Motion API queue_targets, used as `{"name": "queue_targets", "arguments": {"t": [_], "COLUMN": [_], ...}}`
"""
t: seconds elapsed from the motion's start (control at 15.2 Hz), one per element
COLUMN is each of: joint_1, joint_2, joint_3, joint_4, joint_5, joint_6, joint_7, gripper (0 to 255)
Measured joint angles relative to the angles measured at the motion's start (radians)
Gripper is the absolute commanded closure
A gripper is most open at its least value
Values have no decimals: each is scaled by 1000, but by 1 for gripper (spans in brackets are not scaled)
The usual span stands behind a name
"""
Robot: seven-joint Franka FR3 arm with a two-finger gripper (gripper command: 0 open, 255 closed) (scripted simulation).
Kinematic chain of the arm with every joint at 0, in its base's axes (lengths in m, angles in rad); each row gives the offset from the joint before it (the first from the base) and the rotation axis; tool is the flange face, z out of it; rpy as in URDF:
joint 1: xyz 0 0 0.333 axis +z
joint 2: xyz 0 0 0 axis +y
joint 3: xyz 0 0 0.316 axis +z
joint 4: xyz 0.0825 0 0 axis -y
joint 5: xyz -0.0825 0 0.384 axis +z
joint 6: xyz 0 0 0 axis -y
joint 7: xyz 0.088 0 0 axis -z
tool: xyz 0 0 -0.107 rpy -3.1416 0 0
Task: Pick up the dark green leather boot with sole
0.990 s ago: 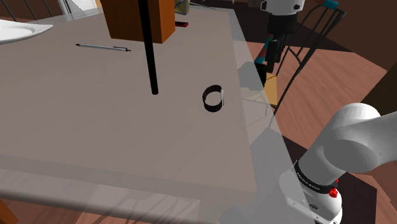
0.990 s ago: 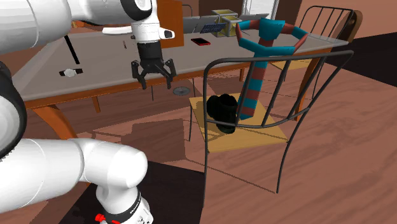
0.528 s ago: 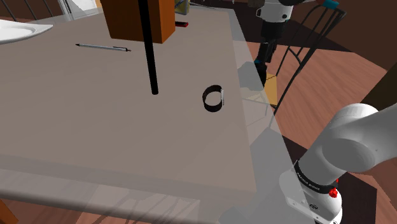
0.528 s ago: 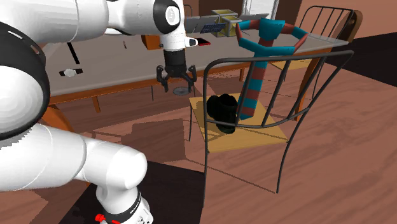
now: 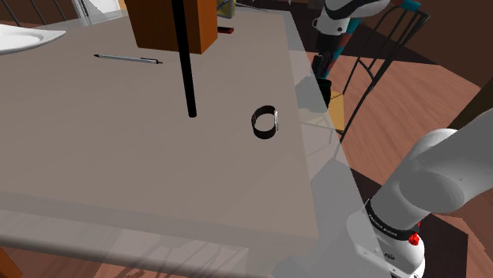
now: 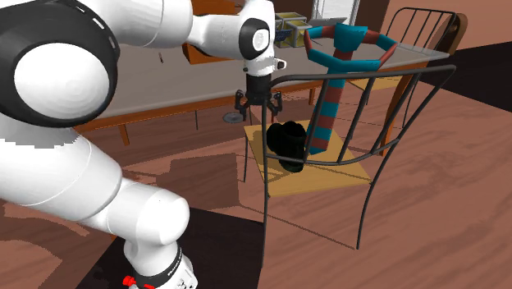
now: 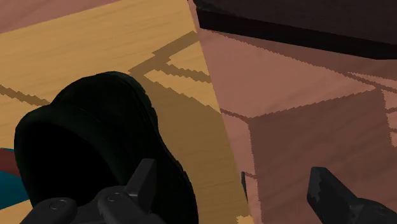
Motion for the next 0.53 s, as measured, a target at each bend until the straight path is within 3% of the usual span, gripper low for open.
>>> {"name": "queue_targets", "arguments": {"t": [0.53], "joint_1": [-12], "joint_2": [247], "joint_3": [-115], "joint_4": [147], "joint_5": [120], "joint_6": [129], "joint_7": [-163], "gripper": [0]}}
